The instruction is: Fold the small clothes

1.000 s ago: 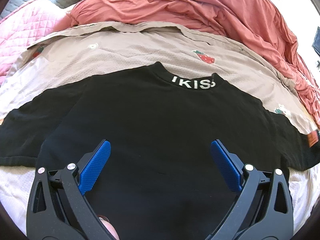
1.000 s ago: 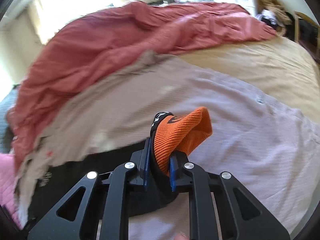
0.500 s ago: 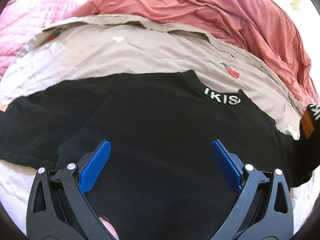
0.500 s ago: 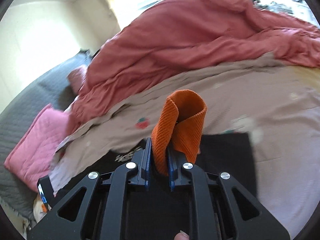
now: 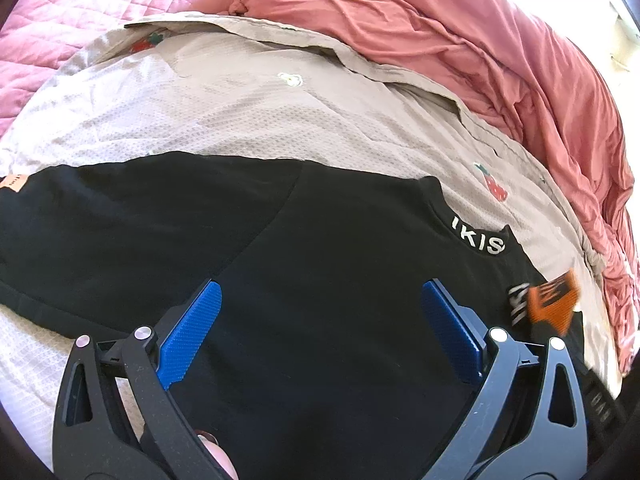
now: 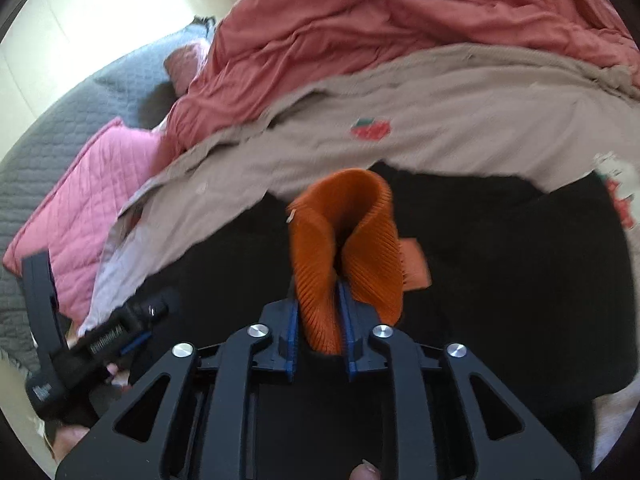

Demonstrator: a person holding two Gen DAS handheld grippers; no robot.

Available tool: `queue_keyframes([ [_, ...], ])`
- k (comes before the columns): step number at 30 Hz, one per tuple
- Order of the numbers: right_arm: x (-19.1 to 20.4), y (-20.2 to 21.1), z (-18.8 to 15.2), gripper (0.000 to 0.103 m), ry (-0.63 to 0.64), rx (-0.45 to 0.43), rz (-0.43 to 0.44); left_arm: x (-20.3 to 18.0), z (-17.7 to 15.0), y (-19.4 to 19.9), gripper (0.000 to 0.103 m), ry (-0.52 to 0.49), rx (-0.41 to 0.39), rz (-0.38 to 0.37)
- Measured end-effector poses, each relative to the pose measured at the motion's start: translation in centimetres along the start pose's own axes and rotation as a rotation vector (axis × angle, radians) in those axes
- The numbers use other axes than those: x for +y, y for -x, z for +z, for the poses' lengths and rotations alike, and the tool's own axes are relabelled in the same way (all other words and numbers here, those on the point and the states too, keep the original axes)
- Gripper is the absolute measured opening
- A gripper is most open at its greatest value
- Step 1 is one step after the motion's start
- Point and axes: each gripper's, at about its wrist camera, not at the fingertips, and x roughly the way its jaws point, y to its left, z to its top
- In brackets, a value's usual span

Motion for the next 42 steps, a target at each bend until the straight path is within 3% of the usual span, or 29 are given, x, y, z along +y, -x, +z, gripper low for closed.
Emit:
queue_keyframes([
  [3,0.7,-0.1,-0.6,0.034,0.027,0.019,0.041,0.2,0.1,0.1,0.094,0.006,-0.003,-0.003],
  [8,1.4,3.2,-1.1,0.040,0.066,-0.024,0.124,-0.1,0.1,-0.1,0.094,-0.002,-0.001,-0.037],
  [12,0.2,4.6,-0.9,0.042,0.065,-0.055,0.036,-1.4,-0.5,-0.1,0.094,-0.043,0.008,-0.126],
  [16,-2.1,4.6,-0.8,0.042,0.053,-0.035,-0.110,-4.1,-1.6,0.0,0.093,-0.147,0.008,-0.252],
  [18,-3.0,4.4,-0.8,0.043,0.046,-0.024,-0.155,-5.4,-1.9,-0.3,0.079,-0.214,0.010,-0.262],
  [20,-3.8,4.1,-0.8,0.048,0.045,0.001,-0.188,-6.9,-2.5,-0.7,0.056,-0.301,0.024,-0.275],
  [24,-5.6,3.6,-0.8,0.049,0.028,0.033,-0.236,-8.9,-3.5,-1.7,0.040,-0.423,0.055,-0.340],
  [28,-6.9,3.2,-0.8,0.049,0.012,0.060,-0.245,-9.9,-3.8,-2.2,0.038,-0.475,0.070,-0.435],
  [34,-8.1,2.8,-0.7,0.049,-0.024,0.085,-0.224,-10.2,-4.2,-3.5,0.038,-0.468,0.124,-0.550],
  [38,-8.0,2.9,-0.8,0.049,-0.022,0.087,-0.232,-9.6,-4.0,-3.4,0.018,-0.452,0.154,-0.622],
  [42,-8.1,2.9,-0.7,0.049,-0.026,0.089,-0.233,-9.8,-4.1,-1.1,0.016,-0.570,0.158,-0.633],
])
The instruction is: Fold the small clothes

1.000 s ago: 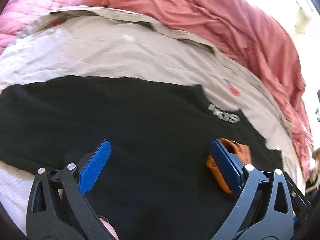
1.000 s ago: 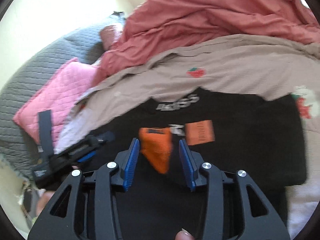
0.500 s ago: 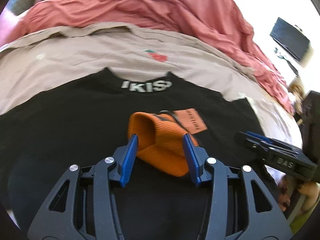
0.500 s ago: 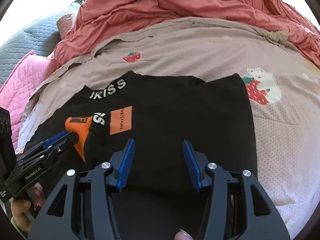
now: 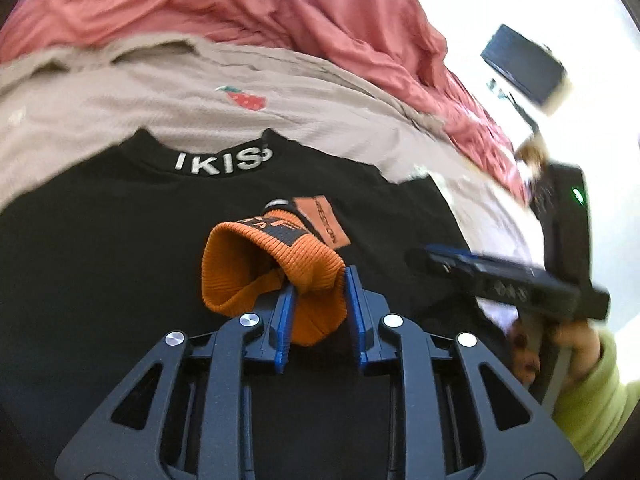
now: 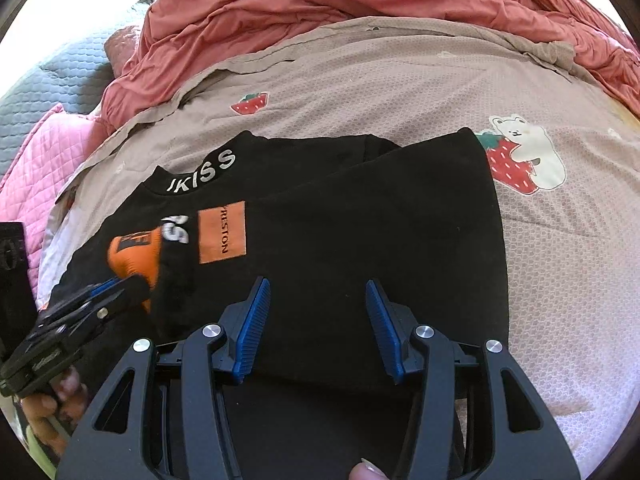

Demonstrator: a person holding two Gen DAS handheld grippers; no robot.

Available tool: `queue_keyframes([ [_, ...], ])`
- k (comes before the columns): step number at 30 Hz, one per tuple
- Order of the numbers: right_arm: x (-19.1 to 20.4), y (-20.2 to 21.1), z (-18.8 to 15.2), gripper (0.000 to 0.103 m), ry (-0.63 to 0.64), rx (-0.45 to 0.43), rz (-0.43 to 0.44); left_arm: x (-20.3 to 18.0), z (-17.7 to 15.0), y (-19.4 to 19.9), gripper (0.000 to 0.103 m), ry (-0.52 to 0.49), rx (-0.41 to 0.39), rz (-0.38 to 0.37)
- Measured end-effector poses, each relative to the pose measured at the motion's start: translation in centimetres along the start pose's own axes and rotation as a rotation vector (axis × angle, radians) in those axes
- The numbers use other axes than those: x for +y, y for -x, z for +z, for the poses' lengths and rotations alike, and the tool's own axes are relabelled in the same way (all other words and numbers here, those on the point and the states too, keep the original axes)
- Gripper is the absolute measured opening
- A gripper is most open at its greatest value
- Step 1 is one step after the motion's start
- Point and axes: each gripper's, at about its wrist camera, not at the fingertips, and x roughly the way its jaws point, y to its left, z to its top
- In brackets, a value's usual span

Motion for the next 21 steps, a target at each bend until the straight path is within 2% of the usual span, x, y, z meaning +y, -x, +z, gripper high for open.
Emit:
queue_keyframes([
  [2,0.0,0.0,0.0,0.049,0.001,-0.001,-0.002,-0.6,-0.2,0.8,0.012,-0.046,0.007,-0.025],
  [5,-0.1,0.0,0.0,0.049,-0.005,-0.001,-0.003,-1.0,-0.6,2.1,0.012,-0.106,0.004,-0.032],
  [7,-0.1,-0.1,0.0,0.049,-0.004,-0.002,-0.005,-0.5,-0.5,2.5,0.016,-0.101,-0.011,0.030],
  [8,0.0,-0.1,0.0,0.049,-0.004,-0.002,-0.008,0.0,-0.4,2.4,0.025,-0.084,-0.016,0.049],
  [10,0.1,-0.1,0.0,0.049,0.001,-0.002,-0.012,0.9,-0.4,1.8,0.033,-0.054,-0.017,0.115],
  [13,0.0,-0.1,0.0,0.049,-0.006,-0.004,-0.008,1.4,-0.6,0.7,0.033,-0.060,0.008,0.184],
  [18,0.0,-0.1,0.0,0.049,-0.013,-0.005,-0.004,0.9,-0.3,-0.6,0.033,-0.065,-0.020,0.160],
  [21,0.0,0.0,0.0,0.049,-0.013,-0.004,-0.003,1.1,-0.2,-1.7,0.033,-0.022,-0.023,0.154],
])
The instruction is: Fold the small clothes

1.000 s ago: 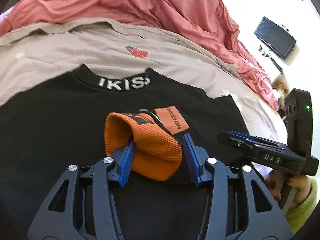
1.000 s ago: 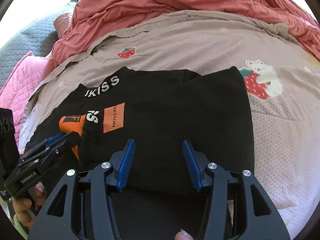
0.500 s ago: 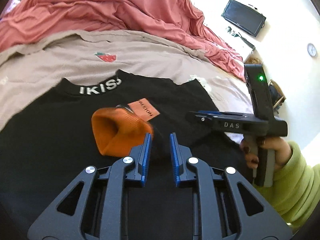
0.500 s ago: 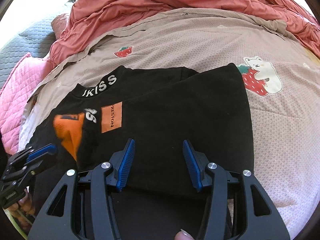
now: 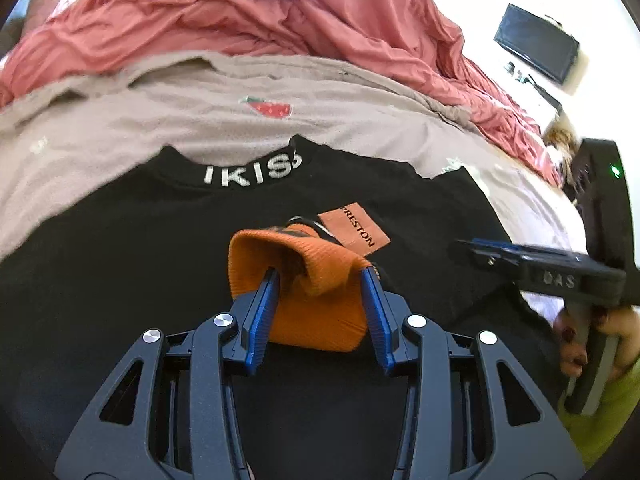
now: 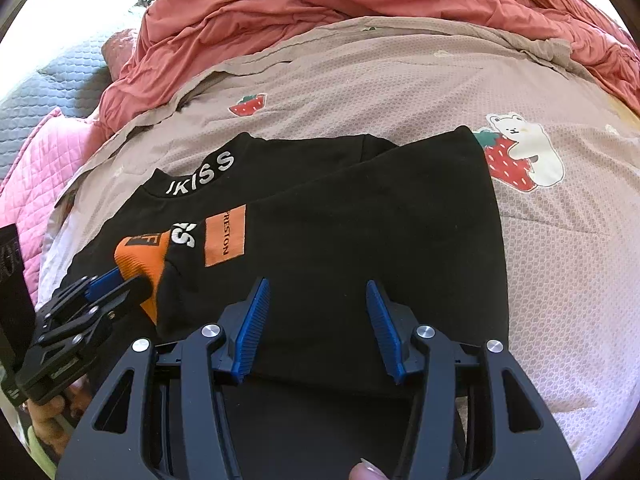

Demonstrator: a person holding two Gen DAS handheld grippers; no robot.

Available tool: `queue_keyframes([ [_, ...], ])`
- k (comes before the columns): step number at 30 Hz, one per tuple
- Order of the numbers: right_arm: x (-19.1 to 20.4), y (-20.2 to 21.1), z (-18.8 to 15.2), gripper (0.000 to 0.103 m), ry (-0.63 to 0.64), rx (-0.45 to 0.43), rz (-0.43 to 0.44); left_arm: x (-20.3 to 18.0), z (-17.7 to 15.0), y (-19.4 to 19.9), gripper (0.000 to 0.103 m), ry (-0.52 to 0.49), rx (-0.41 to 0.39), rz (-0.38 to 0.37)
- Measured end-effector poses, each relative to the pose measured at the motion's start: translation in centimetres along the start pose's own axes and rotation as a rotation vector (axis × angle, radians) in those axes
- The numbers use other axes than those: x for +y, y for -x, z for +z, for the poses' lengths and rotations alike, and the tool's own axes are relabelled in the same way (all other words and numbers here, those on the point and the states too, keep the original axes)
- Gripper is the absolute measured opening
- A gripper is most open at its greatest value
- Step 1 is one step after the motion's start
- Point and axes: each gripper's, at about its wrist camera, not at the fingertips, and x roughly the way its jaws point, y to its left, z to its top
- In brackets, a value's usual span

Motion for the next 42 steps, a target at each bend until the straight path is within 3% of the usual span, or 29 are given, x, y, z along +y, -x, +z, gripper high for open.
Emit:
queue_keyframes([
  [3,0.0,0.0,0.0,0.049,0.001,0.001,-0.003,0.3,-0.1,-0.1,0.018,0.013,0.019,0.004],
  [5,0.1,0.0,0.0,0.049,-0.001,0.001,-0.006,0.7,0.1,0.6,0.005,0.026,0.019,-0.042],
  [12,0.1,0.0,0.0,0.049,-0.002,0.002,-0.006,0.0,0.1,4.5,0.005,-0.062,0.016,-0.082],
  [18,0.1,0.1,-0.2,0.049,0.004,0.001,-0.013,3.8,-0.3,4.0,0.006,0.104,0.074,0.017],
  [19,0.1,0.2,-0.2,0.049,0.006,-0.001,-0.013,4.6,-0.5,3.6,0.009,0.150,0.082,-0.002],
  [22,0.1,1.3,-0.3,0.049,-0.001,-0.036,0.010,5.5,-0.6,3.0,0.039,0.237,0.089,-0.053],
  [29,-0.5,3.8,-0.8,0.053,-0.008,-0.100,0.001,6.4,-0.7,3.1,0.057,0.429,0.050,-0.214],
  [35,-1.1,3.7,-1.3,0.053,-0.030,-0.095,-0.006,4.6,-1.1,1.0,0.060,0.444,0.097,-0.119],
  [36,-1.1,3.7,-1.3,0.053,-0.033,-0.096,-0.004,4.5,-1.1,0.8,0.059,0.453,0.088,-0.112],
  [37,-1.0,3.6,-1.4,0.053,-0.034,-0.095,-0.004,4.2,-1.0,0.8,0.046,0.465,0.072,-0.099],
  [38,-1.0,3.6,-1.4,0.053,-0.032,-0.095,-0.004,3.8,-1.0,0.7,0.024,0.468,0.060,-0.079],
  [40,-0.7,3.3,-1.5,0.053,-0.031,-0.091,-0.005,2.5,-1.0,0.3,0.013,0.417,0.057,-0.008],
  [42,-0.5,3.2,-1.6,0.053,-0.031,-0.088,-0.002,1.7,-0.9,0.3,0.009,0.352,0.041,0.044],
])
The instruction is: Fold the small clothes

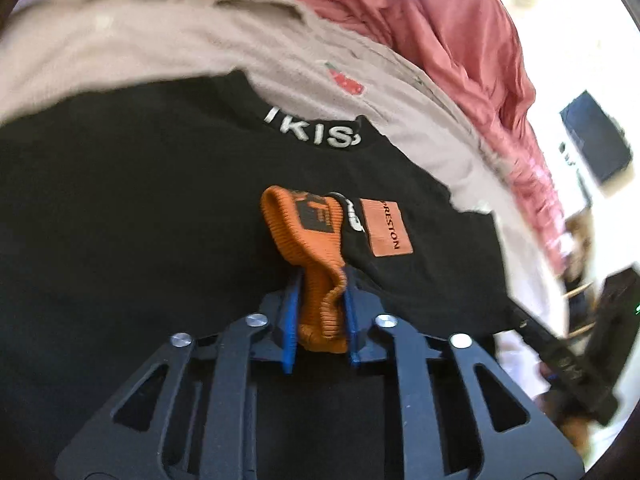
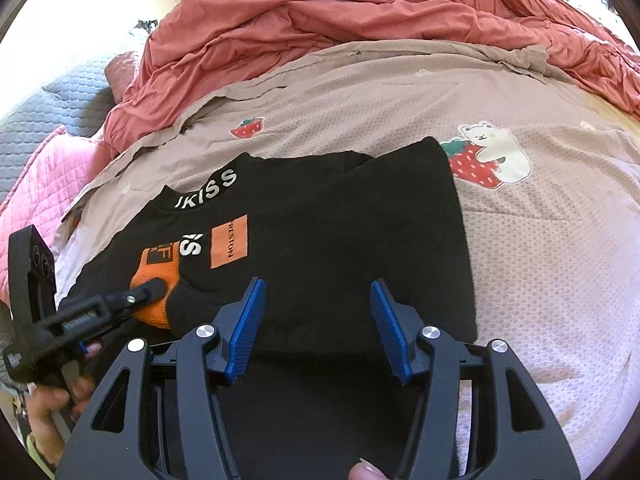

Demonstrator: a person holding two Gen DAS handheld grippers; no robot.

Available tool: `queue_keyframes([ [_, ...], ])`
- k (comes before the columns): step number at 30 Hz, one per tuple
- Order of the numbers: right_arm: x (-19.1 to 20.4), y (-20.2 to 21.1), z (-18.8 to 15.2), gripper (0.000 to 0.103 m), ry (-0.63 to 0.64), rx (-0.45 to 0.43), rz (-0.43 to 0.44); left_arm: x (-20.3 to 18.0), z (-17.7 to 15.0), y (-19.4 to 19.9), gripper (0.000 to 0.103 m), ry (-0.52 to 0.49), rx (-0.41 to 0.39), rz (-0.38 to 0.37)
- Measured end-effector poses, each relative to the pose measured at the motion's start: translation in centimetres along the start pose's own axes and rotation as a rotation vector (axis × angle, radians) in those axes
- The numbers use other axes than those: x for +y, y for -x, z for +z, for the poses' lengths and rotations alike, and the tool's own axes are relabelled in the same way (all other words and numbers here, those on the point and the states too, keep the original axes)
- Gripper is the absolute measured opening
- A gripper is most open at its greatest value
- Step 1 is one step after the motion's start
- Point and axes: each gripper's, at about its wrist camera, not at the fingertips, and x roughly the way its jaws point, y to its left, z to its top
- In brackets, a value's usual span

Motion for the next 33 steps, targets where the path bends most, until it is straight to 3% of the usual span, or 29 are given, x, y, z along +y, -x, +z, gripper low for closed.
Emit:
queue_keyframes([
  [5,0.1,0.2,-0.1,0.053,-0.009,-0.012,0.001,0.0,0.8,2.8,0.007,-0.045,-0.120,0.013],
  [9,0.1,1.0,-0.1,0.053,-0.022,-0.043,0.016,1.7,2.0,6.7,0.007,-0.074,-0.242,0.159],
  [16,1.7,0.5,-0.1,0.053,0.025,-0.038,0.012,6.9,2.7,7.6,0.008,0.045,-0.180,0.207],
  [22,2.1,0.2,0.4,0.053,0.034,-0.042,-0.001,7.9,2.4,6.5,0.009,0.050,-0.118,0.258],
  [27,2.8,-1.1,0.8,0.053,0.074,-0.022,-0.022,6.9,2.6,8.4,0.009,0.008,-0.191,0.345],
  [31,2.3,-3.5,0.2,0.053,0.102,0.055,-0.101,6.6,2.6,10.2,0.009,0.009,-0.292,0.439],
  [33,1.8,-3.7,-0.2,0.053,0.083,0.055,-0.089,5.7,2.7,10.7,0.009,-0.011,-0.331,0.368],
])
